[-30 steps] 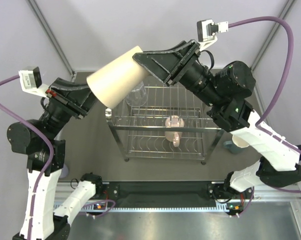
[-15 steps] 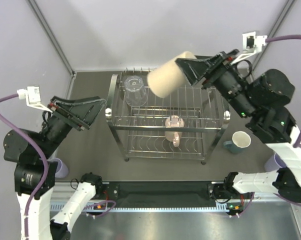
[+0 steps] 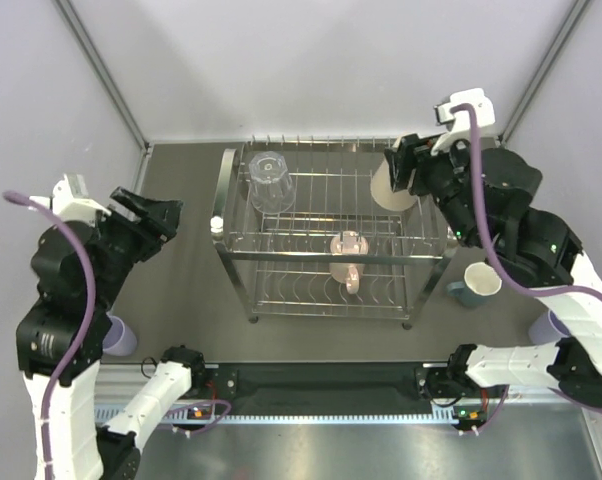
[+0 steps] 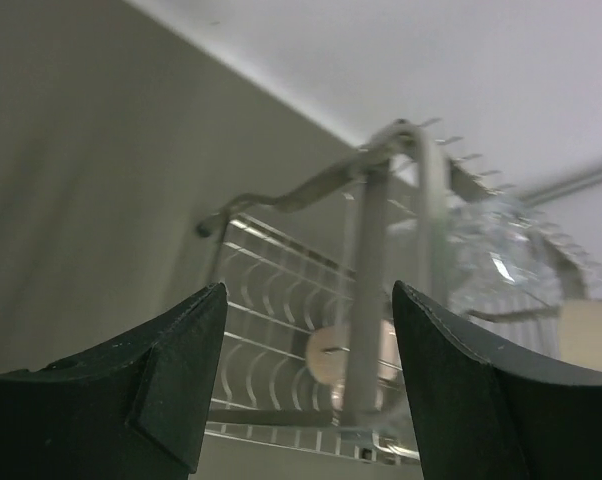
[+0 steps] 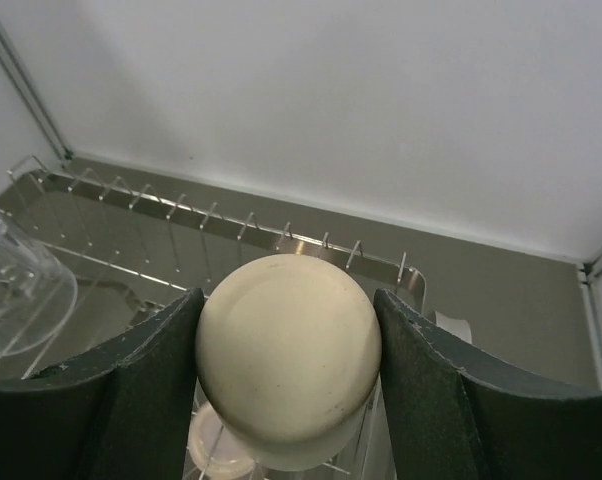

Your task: Load the cups into the dish rack

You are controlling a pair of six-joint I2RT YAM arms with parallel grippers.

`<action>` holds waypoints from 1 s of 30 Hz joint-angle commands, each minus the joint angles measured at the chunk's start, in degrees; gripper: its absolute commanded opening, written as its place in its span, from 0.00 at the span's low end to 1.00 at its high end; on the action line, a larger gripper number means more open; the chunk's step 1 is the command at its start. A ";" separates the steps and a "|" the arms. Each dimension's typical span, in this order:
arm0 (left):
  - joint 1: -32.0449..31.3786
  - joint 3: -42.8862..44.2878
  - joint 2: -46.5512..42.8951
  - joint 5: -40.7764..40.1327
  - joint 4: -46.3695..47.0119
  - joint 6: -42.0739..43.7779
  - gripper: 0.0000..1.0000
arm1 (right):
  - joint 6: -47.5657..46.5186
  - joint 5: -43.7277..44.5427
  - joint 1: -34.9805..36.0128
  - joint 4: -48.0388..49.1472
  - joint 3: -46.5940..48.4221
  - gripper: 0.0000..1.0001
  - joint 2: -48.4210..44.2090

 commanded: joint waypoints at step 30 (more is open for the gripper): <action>-0.01 -5.30 11.54 -15.90 -19.88 -1.05 0.74 | -4.76 -5.66 -8.96 -5.67 2.48 1.00 1.89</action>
